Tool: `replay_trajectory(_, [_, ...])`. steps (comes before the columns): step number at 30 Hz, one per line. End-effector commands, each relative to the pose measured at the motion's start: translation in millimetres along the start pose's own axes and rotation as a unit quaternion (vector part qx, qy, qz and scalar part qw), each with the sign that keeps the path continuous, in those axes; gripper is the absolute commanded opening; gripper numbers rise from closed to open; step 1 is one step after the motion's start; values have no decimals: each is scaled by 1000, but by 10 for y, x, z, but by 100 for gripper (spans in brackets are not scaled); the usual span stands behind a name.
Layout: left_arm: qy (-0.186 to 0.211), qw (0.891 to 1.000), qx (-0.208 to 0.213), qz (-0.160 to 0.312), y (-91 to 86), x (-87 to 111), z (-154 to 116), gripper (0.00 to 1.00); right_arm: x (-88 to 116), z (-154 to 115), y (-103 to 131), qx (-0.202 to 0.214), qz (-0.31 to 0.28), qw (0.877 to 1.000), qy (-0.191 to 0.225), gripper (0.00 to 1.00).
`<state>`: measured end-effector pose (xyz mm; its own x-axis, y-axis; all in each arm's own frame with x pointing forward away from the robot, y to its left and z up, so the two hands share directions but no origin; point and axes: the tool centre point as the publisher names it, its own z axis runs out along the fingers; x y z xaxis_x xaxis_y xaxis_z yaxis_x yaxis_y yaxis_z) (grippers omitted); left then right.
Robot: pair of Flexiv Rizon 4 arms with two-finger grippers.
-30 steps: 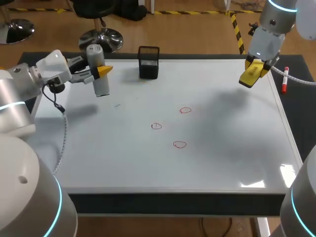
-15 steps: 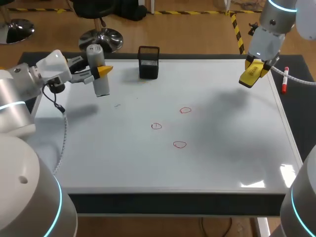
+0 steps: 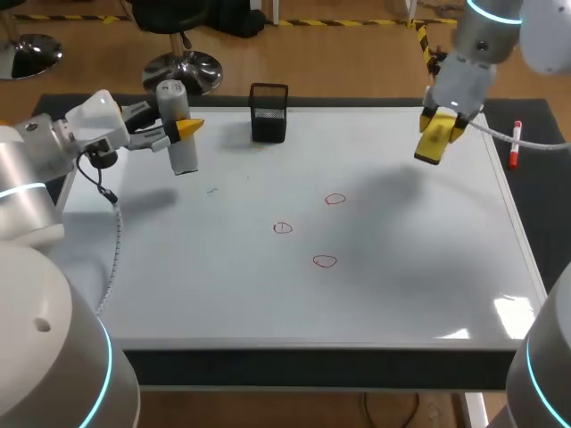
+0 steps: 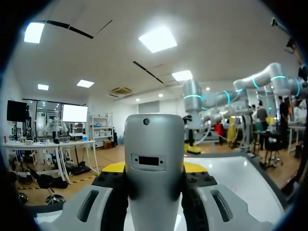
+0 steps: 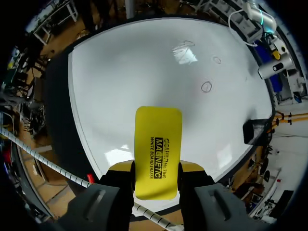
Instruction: Pick up the inspection probe, press it on each red-marked spot on the whiteboard one by one, put down the probe, pick up the eraser, and wipe off all the red marks.
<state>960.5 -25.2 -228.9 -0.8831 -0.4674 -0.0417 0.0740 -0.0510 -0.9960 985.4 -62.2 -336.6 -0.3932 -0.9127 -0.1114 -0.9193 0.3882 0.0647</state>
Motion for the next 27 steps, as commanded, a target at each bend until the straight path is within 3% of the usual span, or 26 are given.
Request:
replay_trajectory(1, [-1,1000,1,1,-2,2,2,0,-215,-45,118,-9,-25,999,22,0])
replay_trajectory(10, [-1,1000,1,1,-2,2,2,0,-584,-29,485,-22,-80,996,28,0])
replay_trajectory(27, [-1,1000,1,1,-2,2,2,0,-1259,291,1160,-39,-139,989,35,0])
